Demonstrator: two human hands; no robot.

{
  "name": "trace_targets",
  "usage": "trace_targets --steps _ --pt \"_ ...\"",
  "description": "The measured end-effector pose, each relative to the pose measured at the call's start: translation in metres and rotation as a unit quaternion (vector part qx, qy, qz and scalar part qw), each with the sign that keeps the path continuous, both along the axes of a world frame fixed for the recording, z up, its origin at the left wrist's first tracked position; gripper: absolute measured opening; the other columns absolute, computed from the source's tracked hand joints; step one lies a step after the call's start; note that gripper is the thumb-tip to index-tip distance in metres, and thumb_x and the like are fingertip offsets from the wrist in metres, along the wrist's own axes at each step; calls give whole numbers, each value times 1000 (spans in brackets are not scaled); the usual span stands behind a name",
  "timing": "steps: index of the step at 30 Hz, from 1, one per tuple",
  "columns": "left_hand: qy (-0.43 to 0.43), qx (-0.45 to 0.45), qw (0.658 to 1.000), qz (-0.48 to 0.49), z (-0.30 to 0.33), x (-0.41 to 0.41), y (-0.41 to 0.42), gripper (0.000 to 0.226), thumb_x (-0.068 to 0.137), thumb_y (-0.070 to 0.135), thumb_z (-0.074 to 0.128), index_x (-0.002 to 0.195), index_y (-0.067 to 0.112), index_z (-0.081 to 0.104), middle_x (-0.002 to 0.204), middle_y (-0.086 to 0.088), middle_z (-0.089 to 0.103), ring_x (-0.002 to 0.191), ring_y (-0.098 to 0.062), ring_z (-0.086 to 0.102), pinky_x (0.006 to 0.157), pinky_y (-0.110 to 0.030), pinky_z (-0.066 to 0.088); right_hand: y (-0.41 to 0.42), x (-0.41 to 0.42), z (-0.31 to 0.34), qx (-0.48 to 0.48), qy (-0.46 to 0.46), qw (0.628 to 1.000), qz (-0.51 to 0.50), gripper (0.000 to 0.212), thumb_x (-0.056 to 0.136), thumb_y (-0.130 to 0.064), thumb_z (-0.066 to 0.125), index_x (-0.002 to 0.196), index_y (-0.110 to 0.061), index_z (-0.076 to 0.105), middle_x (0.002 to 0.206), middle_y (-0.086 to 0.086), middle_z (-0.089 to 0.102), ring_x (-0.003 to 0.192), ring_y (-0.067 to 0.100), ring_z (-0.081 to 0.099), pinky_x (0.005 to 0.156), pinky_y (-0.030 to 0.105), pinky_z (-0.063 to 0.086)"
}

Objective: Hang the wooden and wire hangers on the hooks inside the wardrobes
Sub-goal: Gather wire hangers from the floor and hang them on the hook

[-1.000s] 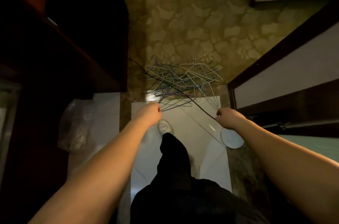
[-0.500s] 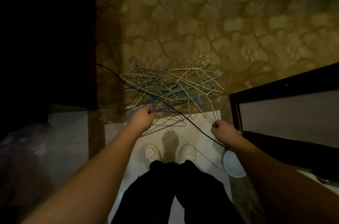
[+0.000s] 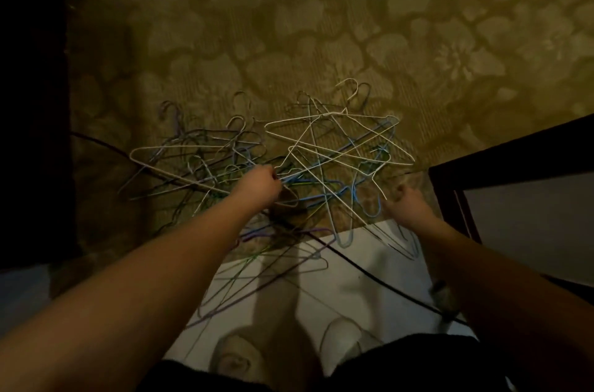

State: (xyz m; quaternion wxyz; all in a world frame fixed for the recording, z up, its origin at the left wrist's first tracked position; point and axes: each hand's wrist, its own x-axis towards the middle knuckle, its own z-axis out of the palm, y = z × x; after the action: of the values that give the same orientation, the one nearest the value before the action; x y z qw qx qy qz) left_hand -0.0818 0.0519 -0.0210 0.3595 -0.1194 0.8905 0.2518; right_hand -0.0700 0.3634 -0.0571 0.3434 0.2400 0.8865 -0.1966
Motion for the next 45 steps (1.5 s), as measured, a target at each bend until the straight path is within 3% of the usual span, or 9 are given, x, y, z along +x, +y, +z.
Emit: trace_targets --steps 3,10,15,19,21,29,33,39,45 --pt "15 2 1000 27 -31 -25 5 36 94 31 54 123 10 55 121 -12 59 105 -29 59 89 -41 51 7 -5 -29 -28 4 998 -61 81 84 -37 72 149 -9 32 146 15 43 129 34 48 108 47 40" --pt "-50 95 983 149 -54 -48 22 70 91 36 64 146 6 33 139 -16 50 117 -31 56 91 -37 50 19 2 -58 -60 29 995 -76 37 87 -16 70 119 0 60 117 20 65 107 33 61 85 34 45" --pt "-79 146 973 161 -49 -47 27 35 94 32 62 115 3 64 99 -10 70 72 -18 58 60 -27 44 29 13 -50 -96 57 986 -124 56 84 -15 74 134 -3 51 126 17 60 116 33 57 88 32 42" --pt "-81 155 977 118 -34 -37 30 25 103 18 44 119 12 63 71 -6 58 53 -13 44 47 -22 32 33 26 -46 -78 -35 991 -99 8 90 -8 62 92 0 64 82 15 61 69 22 57 55 22 40" --pt "-89 146 981 95 -28 -37 31 27 104 17 43 120 12 64 69 -6 57 52 -13 43 47 -22 32 30 29 -46 -111 -53 986 -109 19 93 -4 55 74 -3 56 65 10 53 53 16 47 43 19 34" --pt "-87 162 978 98 14 -36 37 17 101 18 51 107 12 66 95 -12 68 64 -18 54 58 -26 42 29 -3 12 -206 -26 952 -223 26 99 -16 51 79 -8 64 58 6 37 45 15 29 41 18 21" --pt "-86 201 970 104 41 -30 47 18 102 14 48 109 10 65 91 -6 66 66 -20 54 73 -34 44 26 -28 56 -269 -57 927 -257 32 101 -14 38 75 -12 58 47 -4 37 35 8 28 38 18 18" --pt "-79 254 956 127 86 -18 63 15 99 10 51 98 14 66 85 -5 66 58 -16 55 53 -22 39 -9 -50 137 -338 -79 880 -325 34 98 -11 35 67 -11 50 41 -6 35 28 6 30 35 16 28" --pt "-16 196 978 67 107 -13 69 23 95 12 50 93 4 71 96 -15 73 75 -29 68 70 -32 51 -73 -54 155 -406 -50 847 -339 37 102 -20 35 67 -14 48 39 -5 42 33 9 34 38 15 26"
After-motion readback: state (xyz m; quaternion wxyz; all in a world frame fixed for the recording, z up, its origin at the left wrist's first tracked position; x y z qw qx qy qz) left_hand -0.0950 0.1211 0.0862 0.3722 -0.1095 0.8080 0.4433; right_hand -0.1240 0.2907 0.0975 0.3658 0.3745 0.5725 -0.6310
